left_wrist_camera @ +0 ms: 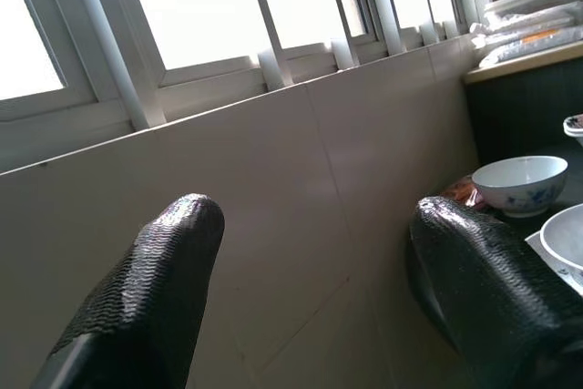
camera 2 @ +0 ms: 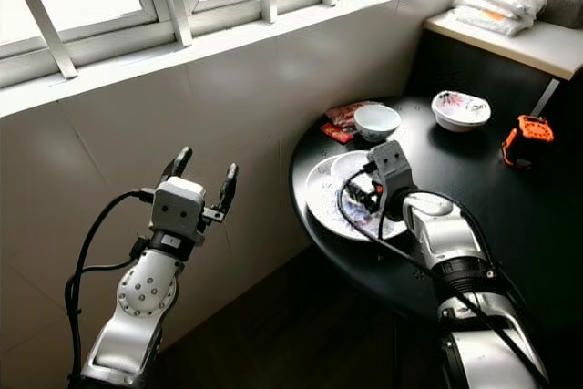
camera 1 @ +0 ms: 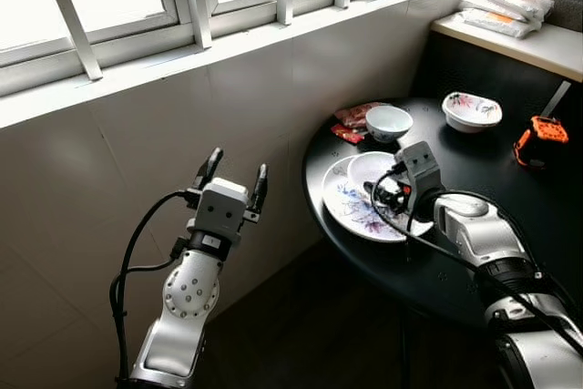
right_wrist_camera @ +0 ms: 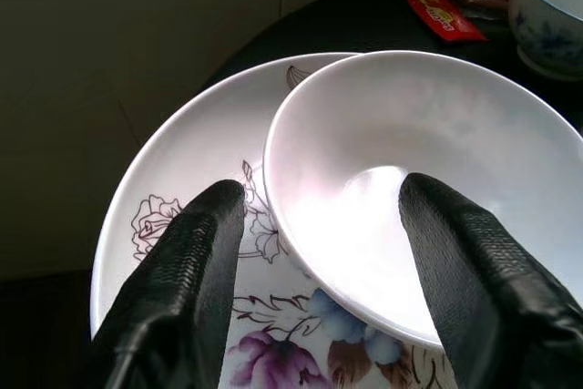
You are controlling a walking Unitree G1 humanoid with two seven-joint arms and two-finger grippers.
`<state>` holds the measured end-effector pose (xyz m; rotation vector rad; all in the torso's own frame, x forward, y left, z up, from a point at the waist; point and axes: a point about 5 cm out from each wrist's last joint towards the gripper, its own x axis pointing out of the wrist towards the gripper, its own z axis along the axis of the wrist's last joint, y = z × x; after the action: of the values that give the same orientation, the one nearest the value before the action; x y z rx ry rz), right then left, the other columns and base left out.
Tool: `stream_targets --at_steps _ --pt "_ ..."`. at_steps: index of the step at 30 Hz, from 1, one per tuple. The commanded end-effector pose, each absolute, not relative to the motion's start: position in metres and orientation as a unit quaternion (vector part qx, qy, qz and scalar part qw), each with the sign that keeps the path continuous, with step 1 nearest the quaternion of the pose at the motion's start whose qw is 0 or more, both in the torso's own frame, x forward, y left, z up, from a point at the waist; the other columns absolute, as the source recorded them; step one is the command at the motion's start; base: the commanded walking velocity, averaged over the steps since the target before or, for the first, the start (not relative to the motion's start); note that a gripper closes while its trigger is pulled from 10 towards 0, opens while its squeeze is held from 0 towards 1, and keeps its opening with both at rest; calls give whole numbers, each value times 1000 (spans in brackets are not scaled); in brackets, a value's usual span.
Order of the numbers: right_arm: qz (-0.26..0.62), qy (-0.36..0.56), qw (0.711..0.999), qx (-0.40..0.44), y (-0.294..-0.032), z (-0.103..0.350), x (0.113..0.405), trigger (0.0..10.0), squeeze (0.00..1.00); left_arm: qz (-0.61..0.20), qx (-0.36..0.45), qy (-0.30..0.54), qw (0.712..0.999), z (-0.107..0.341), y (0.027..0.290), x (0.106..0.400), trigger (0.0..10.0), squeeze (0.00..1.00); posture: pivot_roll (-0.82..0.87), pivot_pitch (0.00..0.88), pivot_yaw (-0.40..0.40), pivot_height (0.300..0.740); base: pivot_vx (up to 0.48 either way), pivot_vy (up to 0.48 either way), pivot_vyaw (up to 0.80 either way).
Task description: Kitchen organization
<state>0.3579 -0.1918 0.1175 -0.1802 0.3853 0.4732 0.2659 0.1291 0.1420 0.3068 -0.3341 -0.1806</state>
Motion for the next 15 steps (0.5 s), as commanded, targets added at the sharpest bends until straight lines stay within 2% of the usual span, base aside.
stream_targets --at_steps 1,7,15 --pt "241 180 949 -93 -193 125 362 10000 0 -90 154 -164 970 143 128 266 10000 0 97 0 -57 740 0 0 481" --pt "230 195 949 -91 -198 122 364 10000 0 -90 155 -162 970 143 128 265 10000 0 99 0 -58 740 0 0 800" --pt "217 218 946 -106 -204 120 367 10000 0 -90 156 -160 971 142 128 265 10000 0 100 0 -56 740 0 0 0"
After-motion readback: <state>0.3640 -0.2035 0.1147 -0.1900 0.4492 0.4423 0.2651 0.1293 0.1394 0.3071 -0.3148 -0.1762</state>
